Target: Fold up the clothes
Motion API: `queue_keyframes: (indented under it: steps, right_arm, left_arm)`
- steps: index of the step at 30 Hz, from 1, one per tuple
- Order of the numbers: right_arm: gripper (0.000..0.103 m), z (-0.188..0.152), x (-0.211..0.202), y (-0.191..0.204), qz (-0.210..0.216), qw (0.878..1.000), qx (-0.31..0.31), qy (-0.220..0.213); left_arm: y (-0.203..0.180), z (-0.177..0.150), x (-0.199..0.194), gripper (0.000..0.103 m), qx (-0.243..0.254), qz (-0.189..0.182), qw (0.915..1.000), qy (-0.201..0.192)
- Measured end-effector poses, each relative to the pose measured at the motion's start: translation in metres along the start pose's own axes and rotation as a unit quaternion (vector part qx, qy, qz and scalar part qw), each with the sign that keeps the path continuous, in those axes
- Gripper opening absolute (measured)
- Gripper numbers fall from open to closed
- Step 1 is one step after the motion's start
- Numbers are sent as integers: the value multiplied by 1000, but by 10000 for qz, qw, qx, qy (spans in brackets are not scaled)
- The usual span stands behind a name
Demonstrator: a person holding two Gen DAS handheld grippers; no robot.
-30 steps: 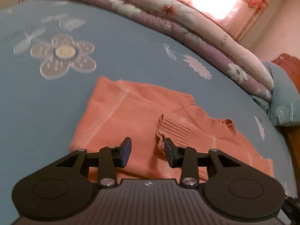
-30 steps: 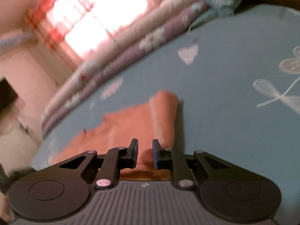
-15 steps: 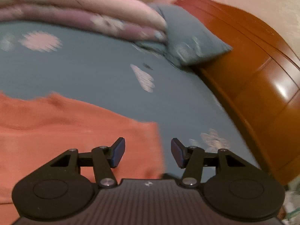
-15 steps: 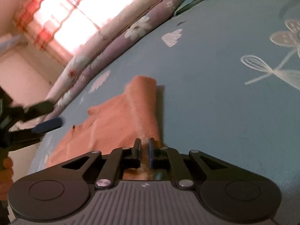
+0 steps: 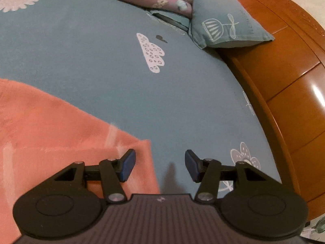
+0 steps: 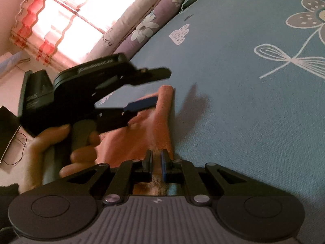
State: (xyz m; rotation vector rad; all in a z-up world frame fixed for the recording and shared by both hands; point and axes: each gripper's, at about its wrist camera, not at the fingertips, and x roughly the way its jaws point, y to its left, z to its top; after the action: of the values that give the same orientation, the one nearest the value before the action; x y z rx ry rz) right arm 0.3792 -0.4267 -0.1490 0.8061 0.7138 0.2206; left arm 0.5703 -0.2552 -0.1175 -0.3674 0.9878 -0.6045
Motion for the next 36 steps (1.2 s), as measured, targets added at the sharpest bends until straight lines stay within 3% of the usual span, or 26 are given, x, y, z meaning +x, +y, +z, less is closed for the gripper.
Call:
queue_keyframes:
  steps: [5,7,10,13,17,23,28,31,36]
  right_arm:
    - [10,-2,-4,-1,42,9999,100,4]
    - [10,-4,-7,-1,12,10000,76,4]
    - [10,-6,-8,0,-17,10000,69,-15]
    - [11,-7,-10,-2,14,9999,154,-7]
    - [10,-6,-10,-5,59,9997,228,9]
    - [11,-5,-8,-4,62,9997,247,13]
    - [11,-3,-5,-4,67,9997,248,24]
    - [11,0,-12,-3,7,9996,282,-71]
    - [11,4,-23,0,-92,9991,338,-229]
  left_arm:
    - [-8,4,-15,53,-79,80,9999,54]
    - [-14,2,-24,58,11,-176,9998,48]
    - [-23,-7,-31,62,238,-264,9988,332]
    - [-25,-15,-18,62,358,-72,9976,588]
    - [-21,-11,0,68,199,-148,9982,539]
    - [-32,2,5,68,312,76,9984,460]
    - [-36,-1,-8,69,400,-196,9983,375]
    - [-32,0,4,69,451,56,9985,291]
    - [-25,6,5,69,285,64,9994,190]
